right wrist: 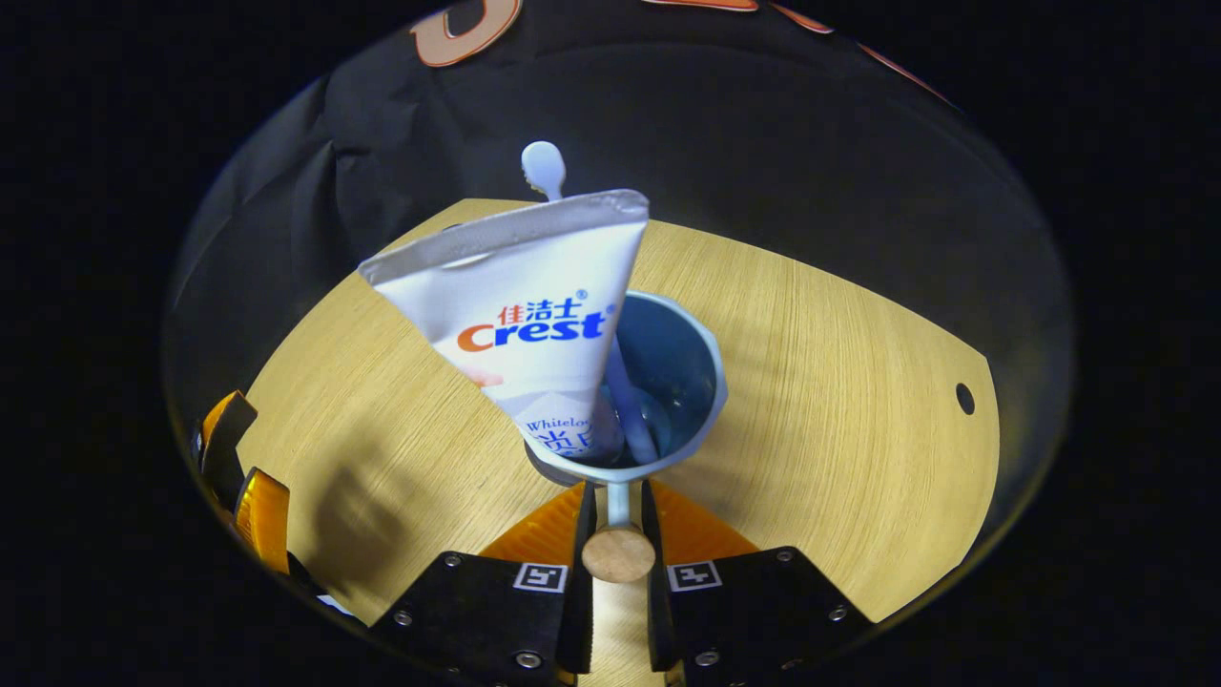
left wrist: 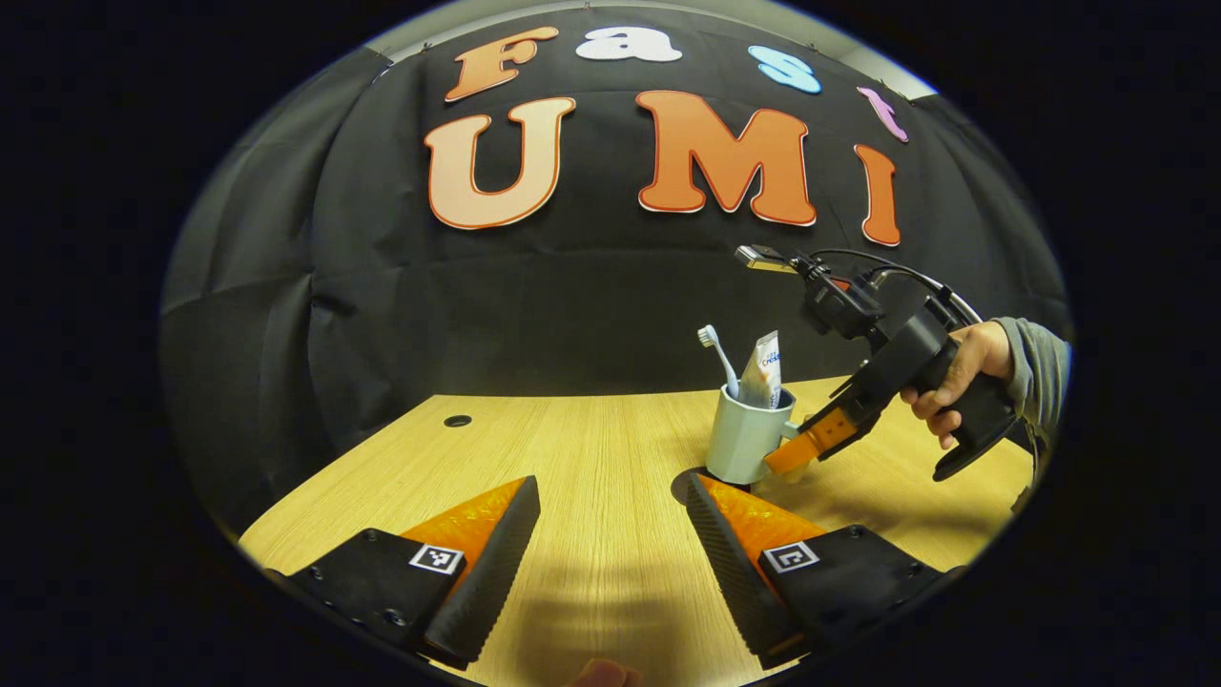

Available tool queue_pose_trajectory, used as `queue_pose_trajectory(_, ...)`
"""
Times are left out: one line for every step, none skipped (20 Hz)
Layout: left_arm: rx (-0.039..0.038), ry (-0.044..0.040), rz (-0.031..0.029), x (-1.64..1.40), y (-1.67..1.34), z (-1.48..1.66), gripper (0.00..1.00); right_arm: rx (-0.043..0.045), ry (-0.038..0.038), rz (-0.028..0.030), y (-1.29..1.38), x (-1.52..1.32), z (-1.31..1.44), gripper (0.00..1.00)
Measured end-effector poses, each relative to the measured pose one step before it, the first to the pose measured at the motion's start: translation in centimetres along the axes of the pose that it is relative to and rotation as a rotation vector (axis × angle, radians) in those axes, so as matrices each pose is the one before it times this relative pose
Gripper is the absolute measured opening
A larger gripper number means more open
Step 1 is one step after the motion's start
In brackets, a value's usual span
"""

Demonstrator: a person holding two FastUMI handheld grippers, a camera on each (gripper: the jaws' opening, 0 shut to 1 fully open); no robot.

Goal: Put the toothbrush and toothpaste on the desktop into the cup, then pick up the cup and place it on the coaster on the desktop.

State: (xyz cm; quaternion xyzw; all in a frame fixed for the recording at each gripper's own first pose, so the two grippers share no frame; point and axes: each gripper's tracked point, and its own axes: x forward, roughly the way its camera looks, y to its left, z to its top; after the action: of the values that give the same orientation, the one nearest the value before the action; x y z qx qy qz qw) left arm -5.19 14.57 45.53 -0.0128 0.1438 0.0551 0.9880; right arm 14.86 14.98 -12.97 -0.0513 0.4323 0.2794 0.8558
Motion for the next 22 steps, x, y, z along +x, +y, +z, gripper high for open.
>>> queue_pose_trajectory(-0.00112,0.0023,0.00197,-0.008,0.145,0.0,0.98,-0.00386,0.00302,0.0026,0.005,-0.012,0.016,0.24)
queue_pose_trajectory(-0.00081,0.0029,0.00237,-0.047,0.139,-0.11,0.96,-0.00851,0.00604,-0.00061,0.019,-0.001,-0.13,0.19)
queue_pose_trajectory(-0.00109,0.00418,0.00125,0.064,0.14,-0.243,0.98,-0.00885,0.00895,-0.00095,-0.085,-0.021,-0.138,0.23)
queue_pose_trajectory(-0.0029,0.00206,0.00175,0.094,0.151,-0.063,0.98,-0.00732,0.00851,0.00066,0.069,0.074,-0.02,0.24)
queue_pose_trajectory(-0.00345,0.00514,0.00122,0.034,0.137,-0.199,0.98,-0.00147,0.00832,0.00128,-0.07,-0.007,0.017,0.24)
queue_pose_trajectory(-0.0038,0.00426,0.00229,-0.005,0.131,-0.103,0.98,0.00067,0.00744,0.00115,0.058,-0.104,-0.005,0.24)
queue_pose_trajectory(-0.00251,0.00425,0.00328,-0.018,0.231,-0.211,0.98,0.00039,0.00388,0.00076,-0.026,-0.01,0.041,0.19)
queue_pose_trajectory(-0.00209,0.0028,0.00341,0.007,0.137,-0.161,0.98,-0.00554,0.00112,0.00056,-0.013,-0.099,-0.03,0.24)
queue_pose_trajectory(-0.00249,0.00286,0.00284,0.077,0.17,-0.063,0.98,-0.00113,-0.00155,0.00002,-0.054,0.055,0.038,0.24)
queue_pose_trajectory(-0.00246,0.00345,0.00411,-0.036,0.174,-0.089,0.98,0.0002,-0.00023,-0.00248,-0.039,-0.035,-0.018,0.24)
queue_pose_trajectory(-0.00236,0.00208,0.00252,0.0,0.124,-0.062,0.98,0.00508,0.0008,-0.00157,0.028,0.102,-0.052,0.24)
queue_pose_trajectory(-0.00204,0.00322,0.0007,-0.105,0.068,-0.158,0.98,0.00157,0.00115,0.0006,0.157,-0.066,-0.094,0.24)
queue_pose_trajectory(-0.00189,0.00347,0.00035,0.076,-0.077,-0.099,0.98,-0.00642,-0.00481,0.00574,0.038,-0.183,0.055,0.25)
queue_pose_trajectory(-0.00259,0.00275,-0.00084,0.103,-0.131,-0.098,0.96,-0.01058,-0.01899,0.00606,-0.173,-0.081,0.415,0.21)
queue_pose_trajectory(-0.00188,0.00265,-0.00094,0.026,-0.117,0.011,0.98,-0.01413,-0.0239,-0.00223,-0.236,-0.33,0.477,0.29)
queue_pose_trajectory(-0.00047,0.00113,-0.00213,0.034,-0.178,0.017,0.98,-0.01277,-0.02263,0.00252,0.017,-0.12,0.217,0.32)
queue_pose_trajectory(0.00092,-0.00131,-0.00085,0.119,-0.205,0.152,0.98,-0.00792,-0.02678,0.00459,-0.104,-0.187,0.464,0.39)
queue_pose_trajectory(0.00239,-0.0041,-0.00175,-0.087,-0.245,0.212,0.98,-0.0024,-0.02554,0.00955,-0.025,-0.273,0.165,0.36)
queue_pose_trajectory(0.00527,-0.00736,0.00236,-0.023,-0.18,0.343,0.98,0.00336,-0.02192,0.01034,-0.147,-0.272,0.1,0.47)
queue_pose_trajectory(0.00629,-0.01307,0.00337,-0.239,-0.083,0.524,0.98,0.0033,-0.0269,0.01491,-0.152,-0.344,0.047,0.5)
queue_pose_trajectory(0.00961,-0.01564,-0.00022,-0.157,-0.199,0.606,0.98,0.00266,-0.02477,0.00574,-0.29,-0.222,0.1,0.55)
queue_pose_trajectory(0.00718,-0.0214,0.00072,-0.257,-0.258,0.779,0.98,0.00272,-0.02858,0.0106,0.028,-0.451,0.086,0.57)
